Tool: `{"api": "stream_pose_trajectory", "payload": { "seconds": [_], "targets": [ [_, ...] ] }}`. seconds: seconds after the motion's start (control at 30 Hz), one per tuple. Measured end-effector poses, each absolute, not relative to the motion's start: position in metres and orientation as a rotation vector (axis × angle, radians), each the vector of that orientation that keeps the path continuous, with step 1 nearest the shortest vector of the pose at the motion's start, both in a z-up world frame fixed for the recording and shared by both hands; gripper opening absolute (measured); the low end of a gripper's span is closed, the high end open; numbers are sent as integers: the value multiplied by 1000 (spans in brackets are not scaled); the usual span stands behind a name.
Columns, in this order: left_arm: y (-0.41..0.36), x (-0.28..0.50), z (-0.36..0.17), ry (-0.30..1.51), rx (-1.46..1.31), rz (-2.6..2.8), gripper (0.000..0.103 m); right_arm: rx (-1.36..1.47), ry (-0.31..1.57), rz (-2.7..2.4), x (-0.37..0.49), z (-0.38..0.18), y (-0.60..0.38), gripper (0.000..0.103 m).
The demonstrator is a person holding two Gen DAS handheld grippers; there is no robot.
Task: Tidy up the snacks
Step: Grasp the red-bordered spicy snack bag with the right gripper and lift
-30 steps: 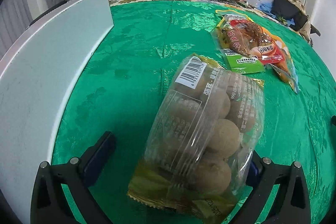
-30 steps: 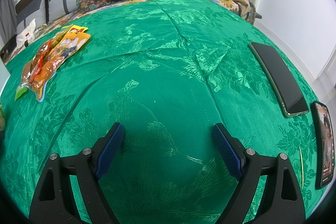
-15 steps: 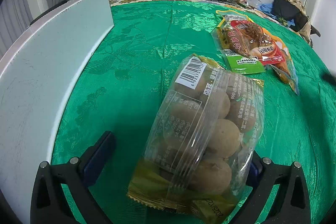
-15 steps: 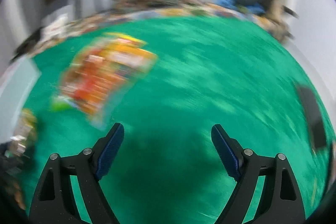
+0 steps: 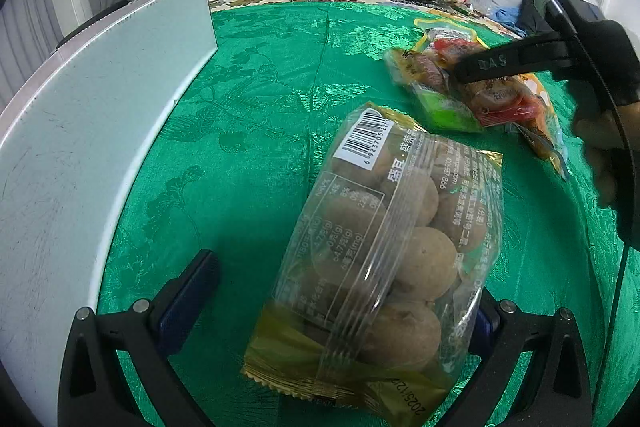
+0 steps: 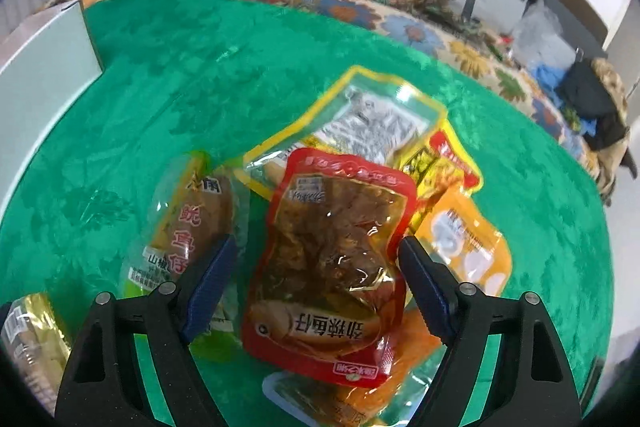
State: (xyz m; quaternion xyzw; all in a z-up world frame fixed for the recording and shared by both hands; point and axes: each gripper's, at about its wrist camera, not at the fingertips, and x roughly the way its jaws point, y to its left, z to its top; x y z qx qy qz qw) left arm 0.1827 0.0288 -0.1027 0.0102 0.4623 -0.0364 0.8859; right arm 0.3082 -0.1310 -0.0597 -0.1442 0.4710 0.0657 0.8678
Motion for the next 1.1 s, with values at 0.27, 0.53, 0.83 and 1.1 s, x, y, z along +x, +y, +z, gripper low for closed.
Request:
{"api": "stream_pose_trajectory", "payload": {
  "seconds": [0.27, 0.53, 0.83, 1.1],
  "targets": [
    [28, 183, -102, 962, 21, -75, 103, -221, 924, 143, 274, -27, -150, 3],
    [28, 183, -102, 962, 21, -76, 103, 265, 913, 270, 213, -16, -236, 3],
    [29, 183, -103, 962, 21, -78, 103, 709, 902, 301, 137, -53, -322, 4],
    [29, 181, -102, 962, 28, -90, 103, 524, 883, 213, 135, -37, -303, 29]
  ]
}}
